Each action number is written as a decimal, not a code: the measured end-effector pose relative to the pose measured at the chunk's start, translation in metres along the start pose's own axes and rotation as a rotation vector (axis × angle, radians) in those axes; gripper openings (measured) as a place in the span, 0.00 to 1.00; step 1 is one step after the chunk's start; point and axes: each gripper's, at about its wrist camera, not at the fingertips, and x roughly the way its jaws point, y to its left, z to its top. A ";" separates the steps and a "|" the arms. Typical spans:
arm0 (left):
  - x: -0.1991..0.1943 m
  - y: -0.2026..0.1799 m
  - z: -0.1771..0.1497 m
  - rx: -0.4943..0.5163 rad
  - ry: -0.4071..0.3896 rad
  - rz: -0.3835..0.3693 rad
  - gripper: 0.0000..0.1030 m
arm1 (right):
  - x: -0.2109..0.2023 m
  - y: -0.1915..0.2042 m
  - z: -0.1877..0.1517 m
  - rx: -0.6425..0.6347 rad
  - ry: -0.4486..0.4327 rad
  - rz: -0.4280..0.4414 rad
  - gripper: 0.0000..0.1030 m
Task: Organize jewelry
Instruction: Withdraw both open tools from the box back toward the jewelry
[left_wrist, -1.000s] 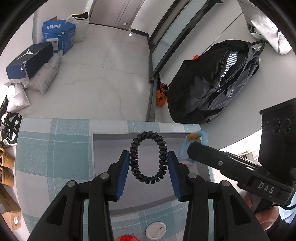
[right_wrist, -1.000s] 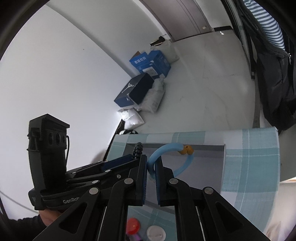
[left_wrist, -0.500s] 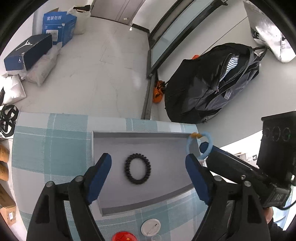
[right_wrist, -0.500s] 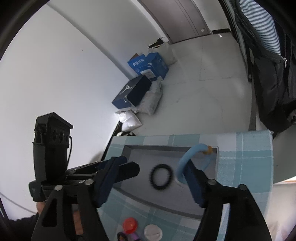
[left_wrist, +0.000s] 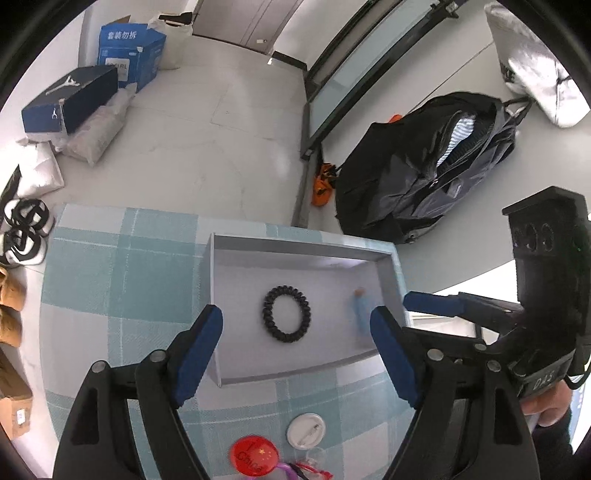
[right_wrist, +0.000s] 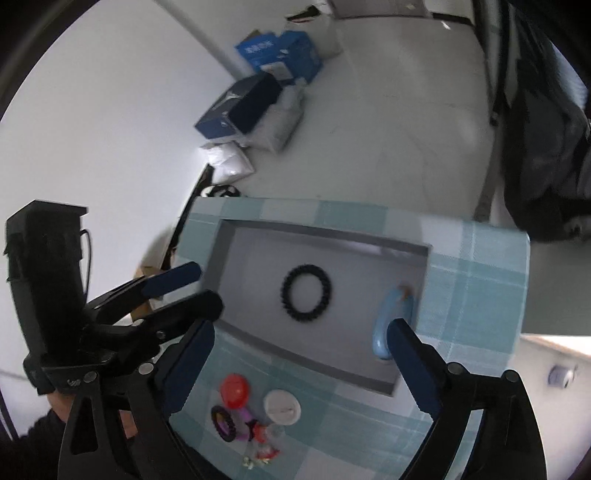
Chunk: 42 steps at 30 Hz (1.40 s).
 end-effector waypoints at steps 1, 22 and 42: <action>-0.002 0.000 -0.001 0.000 -0.003 -0.002 0.76 | 0.001 0.001 0.000 -0.001 0.018 0.008 0.92; -0.047 -0.008 -0.049 0.076 -0.121 0.110 0.77 | -0.051 0.023 -0.087 -0.060 -0.383 -0.051 0.92; -0.034 0.008 -0.146 0.073 -0.026 0.229 0.77 | -0.007 0.045 -0.198 -0.094 -0.359 -0.074 0.67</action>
